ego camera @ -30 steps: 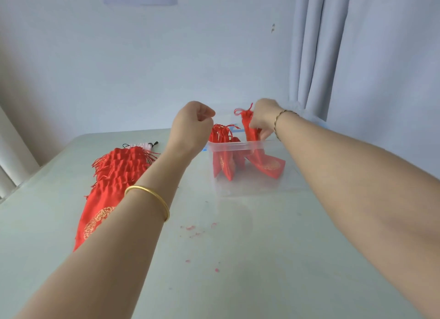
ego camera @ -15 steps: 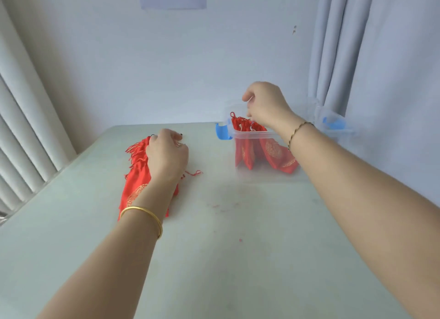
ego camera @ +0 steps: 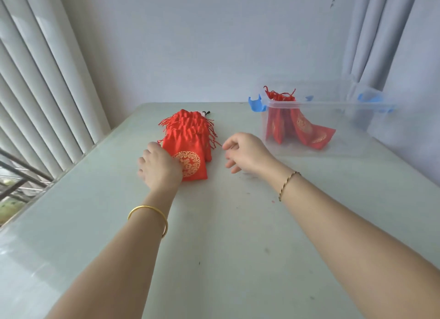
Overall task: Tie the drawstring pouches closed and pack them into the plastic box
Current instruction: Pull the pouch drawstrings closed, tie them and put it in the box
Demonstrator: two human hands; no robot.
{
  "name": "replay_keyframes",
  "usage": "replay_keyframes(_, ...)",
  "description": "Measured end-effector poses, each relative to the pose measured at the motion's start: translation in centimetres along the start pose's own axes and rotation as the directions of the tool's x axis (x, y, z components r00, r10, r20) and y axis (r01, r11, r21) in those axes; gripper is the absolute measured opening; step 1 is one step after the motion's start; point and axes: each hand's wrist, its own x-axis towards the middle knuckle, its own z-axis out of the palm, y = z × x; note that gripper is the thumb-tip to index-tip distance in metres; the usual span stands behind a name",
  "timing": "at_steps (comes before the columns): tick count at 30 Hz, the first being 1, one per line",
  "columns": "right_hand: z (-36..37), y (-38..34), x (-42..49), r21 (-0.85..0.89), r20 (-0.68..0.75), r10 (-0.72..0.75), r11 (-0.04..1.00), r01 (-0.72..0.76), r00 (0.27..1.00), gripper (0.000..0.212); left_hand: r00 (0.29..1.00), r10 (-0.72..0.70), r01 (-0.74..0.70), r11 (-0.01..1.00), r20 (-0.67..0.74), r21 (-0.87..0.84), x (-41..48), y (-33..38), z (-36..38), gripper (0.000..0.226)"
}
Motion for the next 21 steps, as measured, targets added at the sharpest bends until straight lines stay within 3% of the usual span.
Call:
replay_keyframes(2,0.5,0.4,-0.2,0.016,0.033,0.019,1.000,-0.019,0.999,0.017,0.999,0.034,-0.029,0.971,0.018,-0.238,0.2,-0.1,0.1,0.049)
replay_keyframes(5,0.7,0.6,-0.4,0.085,0.024,0.048,0.995,-0.050,0.999,0.033,0.962,0.161,0.017,0.769,0.220,-0.639,-0.8,0.7,-0.6,0.048)
replay_keyframes(8,-0.3,0.9,-0.8,0.469,0.101,0.173,0.860,-0.200,0.980,0.026,0.853,0.383,0.069,0.590,0.354,-0.805,-2.4,1.8,-1.3,0.029)
replay_keyframes(10,-1.6,1.6,-1.2,0.673,0.179,0.195,0.690,-0.265,0.964,0.019,0.755,0.510,0.121,0.508,0.411,-0.853,-3.8,2.7,-1.4,0.025)
replay_keyframes(12,-2.8,2.6,-1.5,0.748,0.172,0.193,0.612,-0.256,0.966,0.013,0.675,0.578,0.183,0.471,0.458,-0.863,-5.0,3.3,-1.2,0.025)
replay_keyframes(15,-4.7,4.5,-1.8,0.729,0.122,0.258,0.632,-0.263,0.958,0.023,0.602,0.617,0.287,0.426,0.508,-0.858,-6.1,4.2,-0.1,0.023)
replay_keyframes(17,-5.9,5.6,-2.1,0.729,0.168,0.247,0.620,-0.289,0.954,0.034,0.569,0.633,0.344,0.396,0.525,-0.851,-6.7,4.9,0.5,0.023)
replay_keyframes(19,-6.7,6.4,-2.2,0.778,0.171,0.177,0.579,-0.243,0.969,0.039,0.539,0.640,0.351,0.420,0.547,-0.837,-7.0,5.6,1.0,0.020)
replay_keyframes(21,-7.4,6.7,-2.1,0.804,0.086,0.125,0.578,-0.143,0.988,0.033,0.501,0.629,0.330,0.496,0.595,-0.803,-7.2,6.4,1.2,0.021)
